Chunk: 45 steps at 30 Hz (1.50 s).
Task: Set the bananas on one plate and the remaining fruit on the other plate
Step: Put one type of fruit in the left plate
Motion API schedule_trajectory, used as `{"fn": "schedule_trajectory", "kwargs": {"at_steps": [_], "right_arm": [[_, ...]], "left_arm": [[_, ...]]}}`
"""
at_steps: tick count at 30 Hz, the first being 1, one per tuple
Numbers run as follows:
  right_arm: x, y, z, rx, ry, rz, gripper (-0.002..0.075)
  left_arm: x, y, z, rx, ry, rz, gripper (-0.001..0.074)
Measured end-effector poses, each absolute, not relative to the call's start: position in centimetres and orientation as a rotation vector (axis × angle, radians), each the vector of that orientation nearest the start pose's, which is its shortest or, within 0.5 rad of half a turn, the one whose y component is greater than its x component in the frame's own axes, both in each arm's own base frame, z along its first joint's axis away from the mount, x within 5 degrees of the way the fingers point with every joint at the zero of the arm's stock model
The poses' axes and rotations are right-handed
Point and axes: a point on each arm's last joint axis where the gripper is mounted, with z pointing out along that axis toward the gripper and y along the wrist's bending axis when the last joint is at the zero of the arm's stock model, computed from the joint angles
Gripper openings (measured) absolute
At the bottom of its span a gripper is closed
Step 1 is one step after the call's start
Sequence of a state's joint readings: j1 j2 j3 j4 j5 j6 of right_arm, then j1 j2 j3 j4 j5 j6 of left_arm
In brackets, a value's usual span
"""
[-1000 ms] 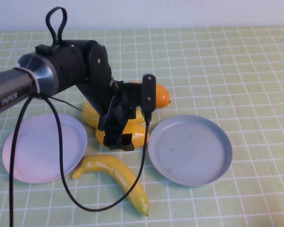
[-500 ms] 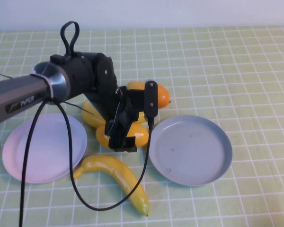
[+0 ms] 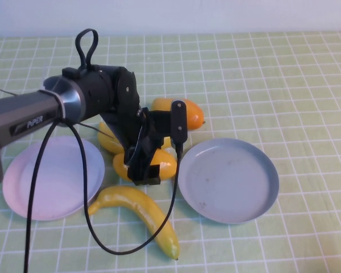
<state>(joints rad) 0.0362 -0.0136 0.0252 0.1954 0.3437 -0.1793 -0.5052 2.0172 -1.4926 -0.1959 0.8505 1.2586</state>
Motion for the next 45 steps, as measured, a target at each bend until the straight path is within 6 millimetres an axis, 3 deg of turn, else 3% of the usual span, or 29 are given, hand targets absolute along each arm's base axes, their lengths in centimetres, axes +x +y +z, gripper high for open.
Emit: {"fn": "schedule_trajectory", "kwargs": {"at_steps": [3, 7, 11, 14, 18, 21, 25, 35, 45], "right_arm": [[5.3, 0.8, 17.5, -0.075, 1.832, 0.089, -0.0015], [5.3, 0.8, 17.5, -0.075, 1.832, 0.089, -0.0015], [5.3, 0.8, 17.5, -0.075, 1.832, 0.089, -0.0015], [5.3, 0.8, 17.5, -0.075, 1.832, 0.089, -0.0015], [5.3, 0.8, 17.5, -0.075, 1.832, 0.089, -0.0015], [5.3, 0.8, 17.5, -0.075, 1.832, 0.089, -0.0015], [5.3, 0.8, 17.5, -0.075, 1.832, 0.089, -0.0015], [5.3, 0.8, 17.5, -0.075, 1.832, 0.089, -0.0016], [5.3, 0.8, 17.5, -0.075, 1.832, 0.089, -0.0015]], "left_arm": [[35.8, -21.3, 20.1, -2.529, -2.400, 0.084, 0.0549], [35.5, -20.5, 23.6, -2.342, -2.699, 0.104, 0.0549], [35.7, -17.0, 27.6, -1.822, -3.157, 0.126, 0.0549], [35.9, -13.1, 29.0, -1.317, -3.364, 0.111, 0.0549], [35.5, -8.3, 28.4, -0.889, -3.425, 0.029, 0.0549], [35.0, -5.8, 26.5, -0.715, -3.398, 0.001, 0.0549], [34.4, -4.6, 24.6, -0.620, -3.374, -0.002, 0.0549], [34.5, -4.4, 22.0, -0.586, -3.357, -0.022, 0.0576], [34.3, -3.7, 24.3, -0.561, -3.461, -0.139, 0.0662]]}}
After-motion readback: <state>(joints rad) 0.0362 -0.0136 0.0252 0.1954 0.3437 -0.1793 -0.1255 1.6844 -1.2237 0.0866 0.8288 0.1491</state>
